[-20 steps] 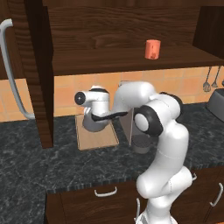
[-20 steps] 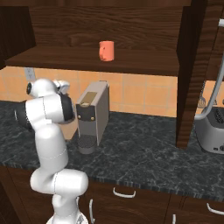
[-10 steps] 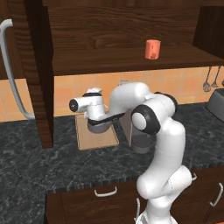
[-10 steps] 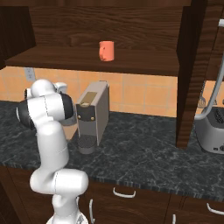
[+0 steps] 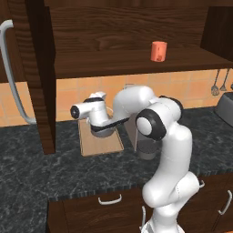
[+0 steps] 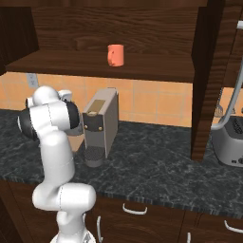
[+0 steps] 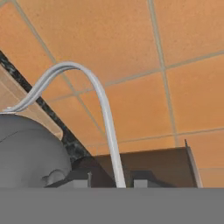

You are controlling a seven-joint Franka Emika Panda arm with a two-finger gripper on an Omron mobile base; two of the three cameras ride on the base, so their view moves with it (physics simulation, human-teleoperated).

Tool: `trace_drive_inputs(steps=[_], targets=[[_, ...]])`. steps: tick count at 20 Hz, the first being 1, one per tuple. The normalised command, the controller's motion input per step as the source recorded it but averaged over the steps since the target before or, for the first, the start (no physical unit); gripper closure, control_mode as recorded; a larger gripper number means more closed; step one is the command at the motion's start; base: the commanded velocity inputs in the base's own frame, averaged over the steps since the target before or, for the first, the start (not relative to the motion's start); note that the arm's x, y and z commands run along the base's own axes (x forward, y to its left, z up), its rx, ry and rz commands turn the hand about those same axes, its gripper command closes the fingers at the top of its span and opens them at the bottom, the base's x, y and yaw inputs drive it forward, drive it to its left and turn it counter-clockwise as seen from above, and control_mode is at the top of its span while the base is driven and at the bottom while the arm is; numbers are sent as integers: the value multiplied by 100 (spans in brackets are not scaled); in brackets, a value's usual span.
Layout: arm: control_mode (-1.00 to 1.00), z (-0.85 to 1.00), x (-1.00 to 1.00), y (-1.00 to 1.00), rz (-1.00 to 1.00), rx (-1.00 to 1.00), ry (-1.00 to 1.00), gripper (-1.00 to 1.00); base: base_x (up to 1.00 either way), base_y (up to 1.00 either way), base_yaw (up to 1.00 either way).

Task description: Pick the kettle from the counter and place it on the tray. Then pick the mug from the cabinet and place it on the tray. Then close the cabinet doors.

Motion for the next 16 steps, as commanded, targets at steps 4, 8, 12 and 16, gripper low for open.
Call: trace_drive_inputs(steps=[4,8,12,16], targets=[[-100,0,-19,-1,-2,0,-3,-100,0,0,0],[-100,16,-53,0,-6,0,-15,-100,0,0,0],[-100,58,-97,0,-8,1,-18,-100,0,0,0],[-100,86,-100,-6,-9,5,-14,-100,0,0,0]])
